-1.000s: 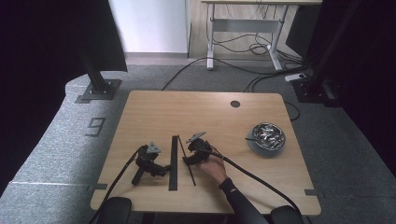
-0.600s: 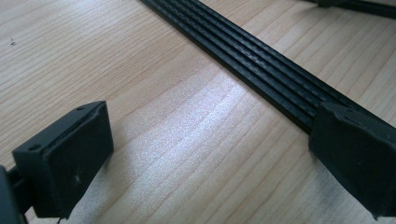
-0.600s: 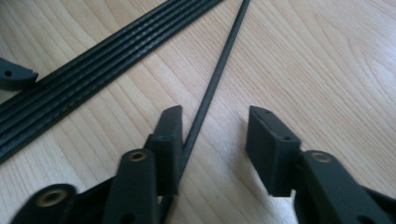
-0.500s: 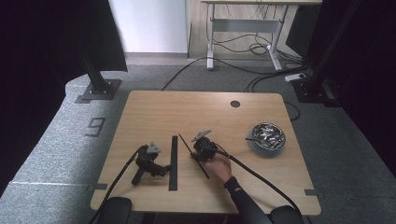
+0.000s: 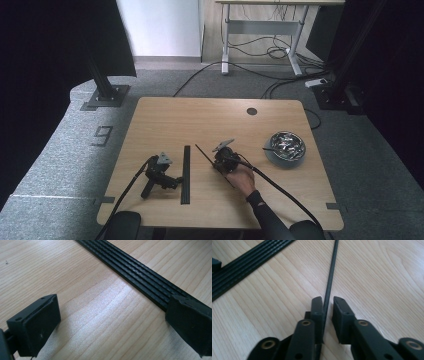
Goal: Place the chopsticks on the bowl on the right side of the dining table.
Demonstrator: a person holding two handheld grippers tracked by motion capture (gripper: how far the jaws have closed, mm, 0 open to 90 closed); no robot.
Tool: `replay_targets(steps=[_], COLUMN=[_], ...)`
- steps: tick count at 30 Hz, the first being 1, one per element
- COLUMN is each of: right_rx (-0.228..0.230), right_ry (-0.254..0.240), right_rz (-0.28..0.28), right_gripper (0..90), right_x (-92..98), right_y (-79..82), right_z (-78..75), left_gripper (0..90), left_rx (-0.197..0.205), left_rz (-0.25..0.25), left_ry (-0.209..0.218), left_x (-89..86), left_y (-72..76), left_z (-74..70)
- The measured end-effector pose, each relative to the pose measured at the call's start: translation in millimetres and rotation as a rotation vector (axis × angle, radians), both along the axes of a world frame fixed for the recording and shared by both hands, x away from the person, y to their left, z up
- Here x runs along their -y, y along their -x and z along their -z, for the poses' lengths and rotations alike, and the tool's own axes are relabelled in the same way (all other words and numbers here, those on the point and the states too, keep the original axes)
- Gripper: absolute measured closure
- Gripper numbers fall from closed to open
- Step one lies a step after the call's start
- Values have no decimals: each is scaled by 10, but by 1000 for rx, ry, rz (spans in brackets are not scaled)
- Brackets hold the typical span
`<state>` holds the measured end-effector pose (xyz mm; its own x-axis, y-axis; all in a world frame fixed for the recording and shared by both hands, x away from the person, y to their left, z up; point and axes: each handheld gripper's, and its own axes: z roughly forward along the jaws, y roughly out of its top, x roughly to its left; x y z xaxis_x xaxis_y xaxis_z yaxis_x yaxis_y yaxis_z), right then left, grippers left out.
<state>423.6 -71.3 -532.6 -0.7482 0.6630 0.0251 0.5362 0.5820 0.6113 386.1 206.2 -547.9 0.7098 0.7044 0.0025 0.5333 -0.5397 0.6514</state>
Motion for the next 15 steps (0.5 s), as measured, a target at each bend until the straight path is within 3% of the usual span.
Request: replay_targets(steps=[3,15], right_rx=[-10,-16], right_ry=[-14,-18], right_rz=[12,71], right_gripper=[850,856], right_x=[73,376], right_y=[18,113], right_z=[5,10], left_gripper=[0,0], left_rx=[0,-1], left_rz=[0,-1], left_ry=[0,0], left_x=[0,1], left_y=[0,1], left_z=[0,0])
